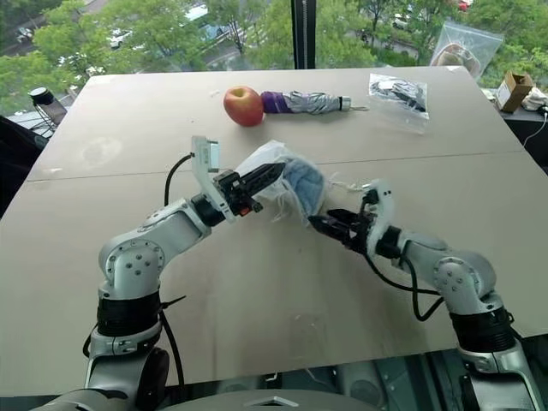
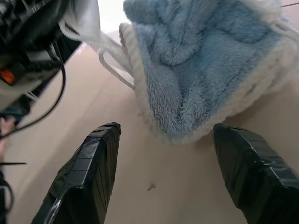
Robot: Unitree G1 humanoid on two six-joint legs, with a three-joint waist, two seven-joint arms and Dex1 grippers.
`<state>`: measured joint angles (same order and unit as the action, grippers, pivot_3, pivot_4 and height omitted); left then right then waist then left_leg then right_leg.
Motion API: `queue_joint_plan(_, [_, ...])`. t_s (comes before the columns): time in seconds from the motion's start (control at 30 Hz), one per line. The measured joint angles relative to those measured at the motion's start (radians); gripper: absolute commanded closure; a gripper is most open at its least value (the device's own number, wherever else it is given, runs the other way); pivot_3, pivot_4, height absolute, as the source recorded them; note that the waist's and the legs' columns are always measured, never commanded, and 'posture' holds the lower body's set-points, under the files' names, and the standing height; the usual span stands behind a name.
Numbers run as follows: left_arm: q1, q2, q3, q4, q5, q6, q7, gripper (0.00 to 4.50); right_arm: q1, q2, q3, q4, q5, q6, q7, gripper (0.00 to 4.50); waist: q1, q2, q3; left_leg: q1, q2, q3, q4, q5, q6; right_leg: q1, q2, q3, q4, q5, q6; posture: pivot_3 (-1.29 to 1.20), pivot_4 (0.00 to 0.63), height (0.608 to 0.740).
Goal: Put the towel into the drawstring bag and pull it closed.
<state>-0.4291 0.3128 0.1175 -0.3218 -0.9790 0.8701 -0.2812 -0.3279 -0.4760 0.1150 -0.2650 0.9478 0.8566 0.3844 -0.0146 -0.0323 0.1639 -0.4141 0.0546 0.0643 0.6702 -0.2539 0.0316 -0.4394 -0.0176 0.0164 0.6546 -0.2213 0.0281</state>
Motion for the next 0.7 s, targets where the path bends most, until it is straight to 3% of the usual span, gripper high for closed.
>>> queue_joint_plan(0.27, [0.001,0.012,0.000,0.000,0.013,0.004,-0.009,4.50,-0.043,0.089,0.073,0.077,-0.234,-0.093,0.030,1.12,0.003,-0.001,0.000,-0.001,-0.001,0.001,0.001,0.000,0.000,0.000,-0.001,0.000,0.000,0.000,0.000,0.00,0.150,0.740])
queue_joint_plan(0.37, [0.001,0.011,-0.002,0.000,0.014,0.010,-0.014,4.50,-0.046,0.160,0.059,0.122,-0.271,-0.125,0.002,2.54,0.003,0.000,0.000,0.000,-0.001,0.000,0.000,0.000,0.000,0.000,-0.001,0.000,0.001,0.000,0.000,0.00,0.150,0.740])
queue_joint_plan(0.43, [0.001,0.011,-0.006,0.000,0.015,0.014,-0.019,4.50,-0.048,0.170,0.053,0.137,-0.303,-0.144,-0.005,3.14,0.004,0.000,0.000,0.000,-0.001,0.000,0.000,0.000,0.000,0.000,-0.001,0.000,0.001,0.000,0.000,0.00,0.150,0.740])
queue_joint_plan(0.53, [0.001,0.012,-0.010,0.000,0.015,0.020,-0.024,4.50,-0.053,0.217,-0.006,0.167,-0.327,-0.164,-0.036,4.49,0.003,-0.001,0.000,0.000,-0.001,0.001,0.001,0.000,0.000,0.000,-0.001,0.000,0.001,0.000,0.000,0.00,0.150,0.740])
queue_joint_plan(0.7, [0.001,0.014,-0.021,0.002,0.019,0.032,-0.044,4.50,-0.082,0.301,-0.087,0.168,-0.292,-0.158,-0.059,4.49,0.001,0.000,0.000,0.000,0.000,0.000,0.001,0.000,0.000,0.000,-0.001,0.000,0.003,0.000,0.000,0.00,0.150,0.740])
